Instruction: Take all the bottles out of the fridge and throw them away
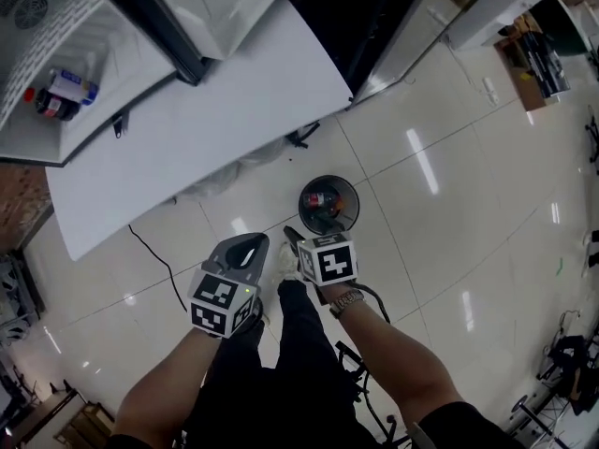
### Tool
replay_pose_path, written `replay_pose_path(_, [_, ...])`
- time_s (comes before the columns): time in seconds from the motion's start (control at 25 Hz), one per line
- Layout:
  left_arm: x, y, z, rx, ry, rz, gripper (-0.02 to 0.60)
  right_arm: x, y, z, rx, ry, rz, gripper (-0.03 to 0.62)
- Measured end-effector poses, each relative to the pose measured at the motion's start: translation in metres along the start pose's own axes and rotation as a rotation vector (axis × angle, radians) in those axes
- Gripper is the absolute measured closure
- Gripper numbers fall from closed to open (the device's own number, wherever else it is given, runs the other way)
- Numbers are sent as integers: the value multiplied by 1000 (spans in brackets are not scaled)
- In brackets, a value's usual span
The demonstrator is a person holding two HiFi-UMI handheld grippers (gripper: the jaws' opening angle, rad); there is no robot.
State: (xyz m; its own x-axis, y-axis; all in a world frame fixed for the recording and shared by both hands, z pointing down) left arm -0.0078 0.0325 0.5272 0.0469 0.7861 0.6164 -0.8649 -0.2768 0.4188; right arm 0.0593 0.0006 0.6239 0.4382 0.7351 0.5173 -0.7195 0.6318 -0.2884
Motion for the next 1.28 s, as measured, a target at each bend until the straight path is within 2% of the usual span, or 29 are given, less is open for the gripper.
replay_pose_path(0.24, [-31, 18, -46, -86, -126, -53, 577, -64, 41, -35, -43, -85, -128, 307])
replay_pose_path(0.4, [-58, 44, -91, -163, -245, -92, 578, -112, 85, -48, -77, -155, -271, 309])
replay_pose_path(0.68, [-81, 91, -174, -278, -417, -170, 577, -189, 172, -56, -108, -277, -529, 321])
replay_pose_path(0.96, [-108, 143, -235, -335, -520, -184, 578, -271, 231, -42, -93, -358, -635, 322])
replay_pose_path(1.28, [-151, 194, -275, -345, -569, -134, 577, -352, 272, -12, -55, -409, -689, 321])
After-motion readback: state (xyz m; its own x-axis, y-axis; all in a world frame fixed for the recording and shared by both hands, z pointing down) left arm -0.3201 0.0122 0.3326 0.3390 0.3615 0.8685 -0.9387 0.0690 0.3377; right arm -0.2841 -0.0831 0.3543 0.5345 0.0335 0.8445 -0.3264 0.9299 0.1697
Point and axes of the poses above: the fingertips, and each gripper's own axes: z forward along the fingers, y to its left, x out of its underside, the point moved 1 cm from there along -z, backward along the fingers, and after that the axes turned 11 degrees about -z, right-handed, at the moved point
